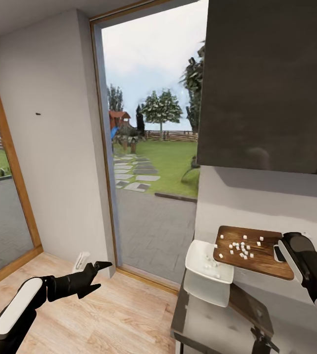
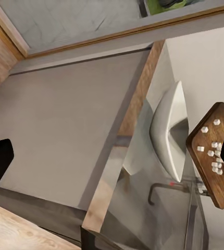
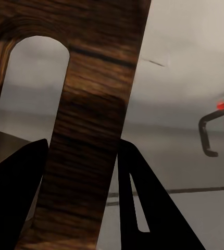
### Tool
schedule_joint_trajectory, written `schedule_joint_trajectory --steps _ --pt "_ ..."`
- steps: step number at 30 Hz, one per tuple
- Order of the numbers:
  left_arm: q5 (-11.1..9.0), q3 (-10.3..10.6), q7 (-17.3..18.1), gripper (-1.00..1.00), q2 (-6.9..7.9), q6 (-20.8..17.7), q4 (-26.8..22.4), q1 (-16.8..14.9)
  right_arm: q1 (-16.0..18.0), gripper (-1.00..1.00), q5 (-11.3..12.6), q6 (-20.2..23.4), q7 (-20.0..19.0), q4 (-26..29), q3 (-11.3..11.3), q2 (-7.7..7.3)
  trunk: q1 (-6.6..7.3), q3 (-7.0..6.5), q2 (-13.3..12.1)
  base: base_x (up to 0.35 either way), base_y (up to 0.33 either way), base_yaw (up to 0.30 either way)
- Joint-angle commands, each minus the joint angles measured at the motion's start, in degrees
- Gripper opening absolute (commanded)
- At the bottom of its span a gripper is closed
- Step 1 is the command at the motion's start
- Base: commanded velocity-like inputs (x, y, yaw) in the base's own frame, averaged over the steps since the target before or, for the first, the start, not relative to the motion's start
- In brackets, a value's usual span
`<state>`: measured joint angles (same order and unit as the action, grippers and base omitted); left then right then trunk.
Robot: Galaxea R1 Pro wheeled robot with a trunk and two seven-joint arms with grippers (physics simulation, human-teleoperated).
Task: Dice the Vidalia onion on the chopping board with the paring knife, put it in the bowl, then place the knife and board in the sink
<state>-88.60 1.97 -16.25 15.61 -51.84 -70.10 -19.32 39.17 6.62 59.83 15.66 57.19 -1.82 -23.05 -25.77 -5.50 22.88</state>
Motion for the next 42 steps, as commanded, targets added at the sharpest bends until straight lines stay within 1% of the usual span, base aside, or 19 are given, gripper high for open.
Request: schedule_joint_trajectory --steps 1,29,42 --pt "-0.6 0.1 -0.5 1.0 0.06 0.0 0.0 0.0 0.0 -1.0 0.6 0.2 0.6 0.0 -0.2 -0.06 -0.02 0.03 0.1 0.002 0.019 0.0" --pt "-0.6 0.1 -0.5 1.0 0.04 0.0 -0.1 0.0 0.0 -1.0 0.6 0.2 0.7 0.1 -0.3 0.02 -0.02 0.03 0.1 0.001 0.042 0.0" --pt "-0.6 0.1 -0.5 1.0 0.04 0.0 -0.1 0.0 0.0 -1.0 0.6 0.2 0.9 0.1 -0.3 0.03 -0.02 0.03 0.1 0.098 0.017 0.0"
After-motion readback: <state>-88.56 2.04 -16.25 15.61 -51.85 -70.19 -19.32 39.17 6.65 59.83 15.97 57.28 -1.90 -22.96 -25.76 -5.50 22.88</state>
